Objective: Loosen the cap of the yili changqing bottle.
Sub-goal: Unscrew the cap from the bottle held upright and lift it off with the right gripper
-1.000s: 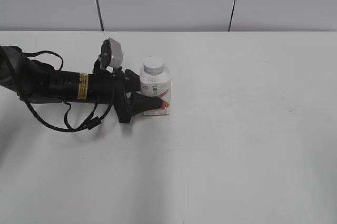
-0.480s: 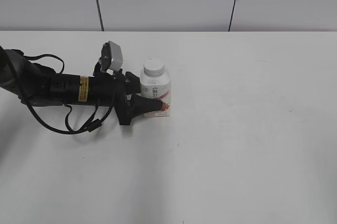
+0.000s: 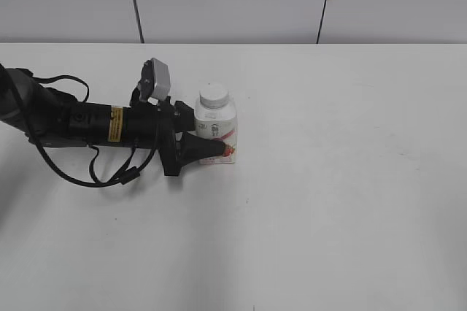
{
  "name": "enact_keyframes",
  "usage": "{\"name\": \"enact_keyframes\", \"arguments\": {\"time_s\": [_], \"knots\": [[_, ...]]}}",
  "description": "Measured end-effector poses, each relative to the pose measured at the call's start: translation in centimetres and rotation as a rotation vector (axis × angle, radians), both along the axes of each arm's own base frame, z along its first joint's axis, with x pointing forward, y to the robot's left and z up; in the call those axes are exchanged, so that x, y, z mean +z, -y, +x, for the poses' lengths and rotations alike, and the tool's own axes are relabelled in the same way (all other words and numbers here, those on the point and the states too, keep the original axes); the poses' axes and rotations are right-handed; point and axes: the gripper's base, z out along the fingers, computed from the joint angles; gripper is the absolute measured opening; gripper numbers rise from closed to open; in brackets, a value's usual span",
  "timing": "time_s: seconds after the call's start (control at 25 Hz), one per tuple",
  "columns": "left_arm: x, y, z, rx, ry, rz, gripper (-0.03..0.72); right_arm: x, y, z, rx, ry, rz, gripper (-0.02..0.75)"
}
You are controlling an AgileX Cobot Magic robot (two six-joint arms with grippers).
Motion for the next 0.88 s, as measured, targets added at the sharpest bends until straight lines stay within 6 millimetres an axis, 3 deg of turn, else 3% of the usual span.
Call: {"name": "enact_keyframes", "arguments": {"time_s": [0.72,0.88], "knots": [[0.0,0.0,-0.1,-0.007,0.0,-0.001,0.409,0.2,-0.1,0.0,0.003,0.014,0.01,0.482],[0.0,0.0,-0.2,-0.024,0.001,-0.004,0.409,0.5,-0.4,1.2,0.027,-0.05,0.05,0.482]]}}
